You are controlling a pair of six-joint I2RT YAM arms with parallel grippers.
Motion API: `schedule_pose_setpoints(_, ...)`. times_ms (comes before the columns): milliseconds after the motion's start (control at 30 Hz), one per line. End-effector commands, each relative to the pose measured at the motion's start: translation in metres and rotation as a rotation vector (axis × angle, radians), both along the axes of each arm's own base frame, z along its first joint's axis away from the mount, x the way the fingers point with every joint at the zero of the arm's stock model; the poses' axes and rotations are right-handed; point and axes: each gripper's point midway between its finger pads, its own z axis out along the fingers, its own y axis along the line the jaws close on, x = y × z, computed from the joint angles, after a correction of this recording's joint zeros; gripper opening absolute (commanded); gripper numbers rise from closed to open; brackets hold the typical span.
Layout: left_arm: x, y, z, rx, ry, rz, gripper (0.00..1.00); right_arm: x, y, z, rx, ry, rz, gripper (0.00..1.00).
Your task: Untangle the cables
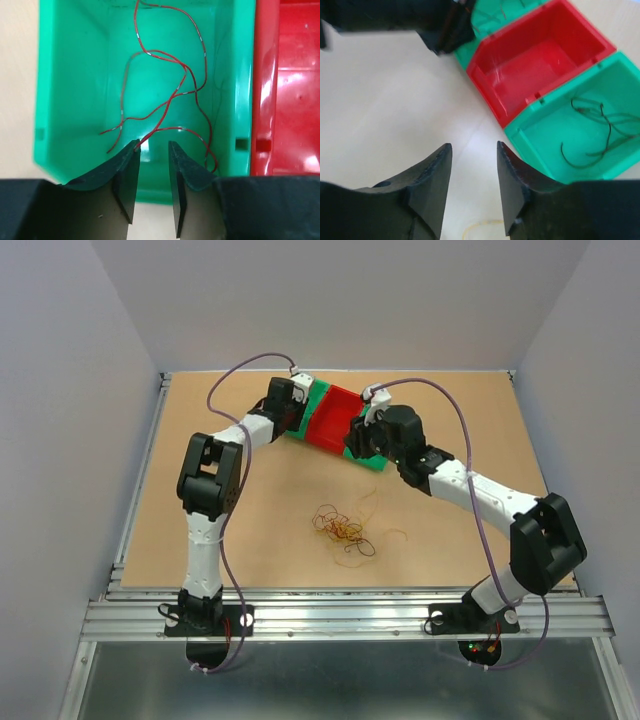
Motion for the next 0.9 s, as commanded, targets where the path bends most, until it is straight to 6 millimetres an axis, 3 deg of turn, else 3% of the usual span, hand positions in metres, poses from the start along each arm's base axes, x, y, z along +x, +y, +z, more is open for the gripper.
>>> schedule_pose_setpoints(0, 0.000, 0.008, 0.104, -0.054, -0.257, 0.004, 0.43, -0.004, -0.016, -0.001, -0.062, 0.049, -0.048, 0.49)
schedule_pose_setpoints(33, -0.003, 0.010, 0.110, -0.059, -0.274, 0.004, 0.47, -0.012, -0.021, -0.011, -0.092, 0.073, -0.037, 0.51)
schedule_pose_setpoints(67, -0.004, 0.016, 0.135, -0.064, -0.343, 0.031, 0.59, -0.024, -0.017, -0.009, -0.084, 0.086, 0.020, 0.54)
schedule_pose_setpoints(100, -0.012, 0.019, 0.127, -0.057, -0.338, 0.031, 0.65, -0.032, -0.015, -0.014, -0.097, 0.093, 0.057, 0.56)
schedule_pose_setpoints(133, -0.015, 0.020, 0.149, -0.078, -0.396, 0.026, 0.72, -0.040, -0.014, -0.017, -0.105, 0.113, 0.091, 0.56)
schedule_pose_setpoints(167, -0.023, 0.022, 0.143, -0.077, -0.394, 0.017, 0.82, -0.046, -0.014, -0.014, -0.107, 0.105, 0.101, 0.56)
schedule_pose_setpoints(200, -0.026, 0.023, 0.160, -0.094, -0.440, 0.017, 0.84, -0.052, -0.015, -0.019, -0.127, 0.115, 0.108, 0.56)
schedule_pose_setpoints(367, -0.043, 0.020, 0.178, -0.123, -0.475, -0.020, 0.89, -0.075, -0.012, -0.037, -0.215, 0.150, 0.161, 0.54)
schedule_pose_setpoints(400, -0.051, 0.020, 0.185, -0.133, -0.490, -0.038, 0.97, -0.086, -0.005, -0.046, -0.260, 0.161, 0.197, 0.53)
schedule_pose_setpoints(467, -0.060, 0.019, 0.197, -0.144, -0.527, -0.066, 0.99, -0.098, 0.005, -0.053, -0.301, 0.163, 0.246, 0.52)
schedule_pose_setpoints(500, -0.072, 0.021, 0.184, -0.141, -0.519, -0.082, 0.99, -0.110, 0.016, -0.055, -0.319, 0.158, 0.296, 0.52)
schedule_pose_setpoints(533, -0.080, 0.023, 0.188, -0.140, -0.552, -0.095, 0.99, -0.115, 0.021, -0.057, -0.336, 0.148, 0.327, 0.52)
schedule_pose_setpoints(567, -0.092, 0.027, 0.225, -0.174, -0.681, -0.102, 0.99, -0.121, 0.025, -0.061, -0.351, 0.155, 0.353, 0.52)
schedule_pose_setpoints(600, -0.106, 0.027, 0.208, -0.172, -0.673, -0.129, 0.99, -0.126, 0.029, -0.061, -0.360, 0.147, 0.373, 0.52)
schedule_pose_setpoints(667, -0.128, 0.021, 0.229, -0.182, -0.750, -0.219, 0.99, -0.130, 0.030, -0.061, -0.364, 0.140, 0.393, 0.53)
schedule_pose_setpoints(767, -0.155, 0.013, 0.210, -0.134, -0.719, -0.354, 0.99, -0.144, 0.038, -0.063, -0.364, 0.131, 0.480, 0.53)
schedule_pose_setpoints(867, -0.163, 0.021, 0.214, -0.116, -0.749, -0.334, 0.99, -0.150, 0.048, -0.068, -0.382, 0.126, 0.543, 0.53)
